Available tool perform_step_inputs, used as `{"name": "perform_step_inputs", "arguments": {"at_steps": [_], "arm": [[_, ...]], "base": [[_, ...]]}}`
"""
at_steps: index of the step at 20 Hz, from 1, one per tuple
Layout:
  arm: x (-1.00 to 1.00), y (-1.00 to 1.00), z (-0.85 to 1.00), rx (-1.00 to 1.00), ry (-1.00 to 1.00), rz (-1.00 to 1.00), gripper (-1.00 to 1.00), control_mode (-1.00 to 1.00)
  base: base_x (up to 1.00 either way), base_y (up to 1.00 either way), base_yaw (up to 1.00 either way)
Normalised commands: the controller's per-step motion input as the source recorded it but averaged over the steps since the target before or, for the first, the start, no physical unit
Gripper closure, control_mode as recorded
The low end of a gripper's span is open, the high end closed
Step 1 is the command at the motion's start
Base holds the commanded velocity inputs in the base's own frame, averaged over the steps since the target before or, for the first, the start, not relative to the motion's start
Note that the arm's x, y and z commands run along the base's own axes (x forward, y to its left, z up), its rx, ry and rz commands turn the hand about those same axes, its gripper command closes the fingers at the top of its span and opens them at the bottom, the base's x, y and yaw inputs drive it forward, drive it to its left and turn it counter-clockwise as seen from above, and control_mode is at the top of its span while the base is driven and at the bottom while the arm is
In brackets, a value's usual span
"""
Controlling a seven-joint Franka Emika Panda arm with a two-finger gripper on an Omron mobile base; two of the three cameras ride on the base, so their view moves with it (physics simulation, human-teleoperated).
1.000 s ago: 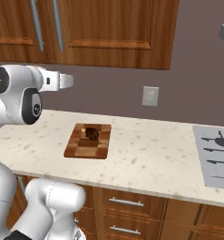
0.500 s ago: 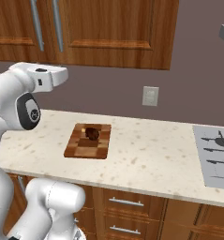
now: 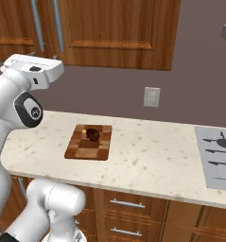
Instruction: Open the cabinet, retrieve the rolling pin, and place it next to the meat on the cutting board to prepare for tenderizing.
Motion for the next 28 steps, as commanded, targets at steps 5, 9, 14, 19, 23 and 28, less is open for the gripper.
{"name": "perform_step_inputs", "arguments": {"at_steps": [5,9,14,19,23,28], "arm": [[0.17,0.28,0.00,0.00,0.00,-0.02,-1.00,-1.00],[0.33,0.14,0.00,0.00,0.06,-0.01,-1.00,-1.00],[0.53,0.05,-0.01,0.00,0.12,0.00,-1.00,-1.00],[0.50,0.16,-0.02,0.00,0.08,0.00,-1.00,-1.00],[0.48,0.23,0.00,0.00,0.05,0.00,-1.00,-1.00],[0.42,0.07,0.00,0.00,0.03,0.00,-1.00,-1.00]], "base": [[0.00,0.00,0.00],[0.00,0.00,0.00],[0.00,0.00,0.00],[0.00,0.00,0.00],[0.00,0.00,0.00],[0.00,0.00,0.00]]}}
